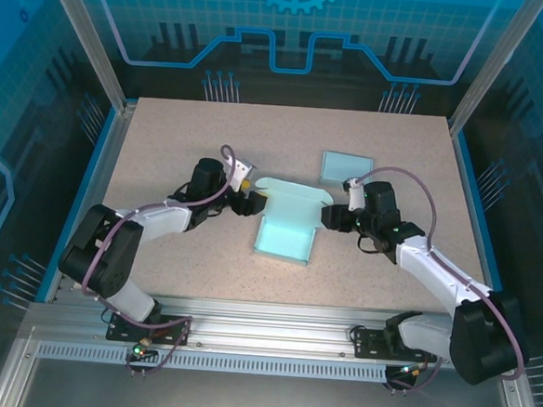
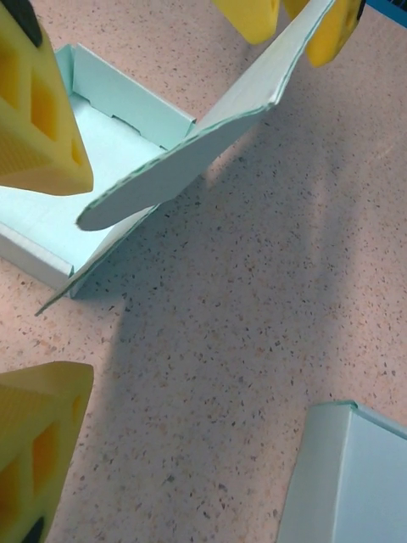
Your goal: Fold the paper box
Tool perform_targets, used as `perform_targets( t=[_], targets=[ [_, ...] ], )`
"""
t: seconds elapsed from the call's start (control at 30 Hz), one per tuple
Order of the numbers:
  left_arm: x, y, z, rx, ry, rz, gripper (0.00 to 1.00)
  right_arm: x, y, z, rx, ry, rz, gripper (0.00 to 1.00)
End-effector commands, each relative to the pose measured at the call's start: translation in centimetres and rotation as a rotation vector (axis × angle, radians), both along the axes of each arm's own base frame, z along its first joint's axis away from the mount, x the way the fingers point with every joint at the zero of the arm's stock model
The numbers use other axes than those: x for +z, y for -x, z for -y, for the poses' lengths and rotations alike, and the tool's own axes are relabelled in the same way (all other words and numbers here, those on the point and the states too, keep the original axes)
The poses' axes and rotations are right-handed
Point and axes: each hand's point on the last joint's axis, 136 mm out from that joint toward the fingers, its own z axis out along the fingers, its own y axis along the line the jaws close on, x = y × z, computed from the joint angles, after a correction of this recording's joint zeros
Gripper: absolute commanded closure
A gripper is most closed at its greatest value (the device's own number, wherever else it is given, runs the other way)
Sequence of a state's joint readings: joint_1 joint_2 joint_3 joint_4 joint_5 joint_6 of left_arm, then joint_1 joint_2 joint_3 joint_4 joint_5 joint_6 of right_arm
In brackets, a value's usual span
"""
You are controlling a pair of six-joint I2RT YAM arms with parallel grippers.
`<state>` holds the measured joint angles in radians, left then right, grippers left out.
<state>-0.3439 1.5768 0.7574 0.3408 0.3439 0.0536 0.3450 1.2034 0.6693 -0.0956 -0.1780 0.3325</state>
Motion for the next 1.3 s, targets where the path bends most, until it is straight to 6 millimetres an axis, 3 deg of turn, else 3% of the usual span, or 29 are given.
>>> perform_targets(
  t=[0.0,0.1,0.43,0.53,0.73,0.93,1.1,1.27],
  targets=[
    [0.3,0.3,0.9,-0.084,0.018,-0.022,0.25,1.5,-0.7,-1.2,0.046,-0.030,0.045,0.48],
    [-0.1,0.7,1.5,-0.121,0.026,-0.067,0.27,1.2,-0.6,-1.4,0.048,-0.028,0.038,0.50],
    [0.1,1.1,2.0,-0.144,0.056,-0.102,0.56,0.1,-0.6,-1.9,0.050,-0.010,0.026,0.64],
    [0.1,1.2,1.9,-0.133,0.053,-0.099,0.70,0.0,-0.8,-2.1,0.048,0.003,0.031,0.73],
    [0.8,1.1,2.4,-0.088,0.057,-0.036,0.83,0.1,-1.2,-2.8,0.049,0.026,0.059,0.90],
    [2.7,0.1,3.3,0.029,0.026,0.072,1.00,1.4,-2.5,-3.5,0.013,0.118,0.137,0.90],
    [5.6,-1.2,3.6,0.181,0.036,0.193,1.00,2.6,-4.8,-4.3,-0.050,0.236,0.225,0.90],
    [6.2,-2.2,3.5,0.304,0.075,0.242,1.00,2.3,-8.1,-5.1,-0.137,0.310,0.257,0.90]
  ],
)
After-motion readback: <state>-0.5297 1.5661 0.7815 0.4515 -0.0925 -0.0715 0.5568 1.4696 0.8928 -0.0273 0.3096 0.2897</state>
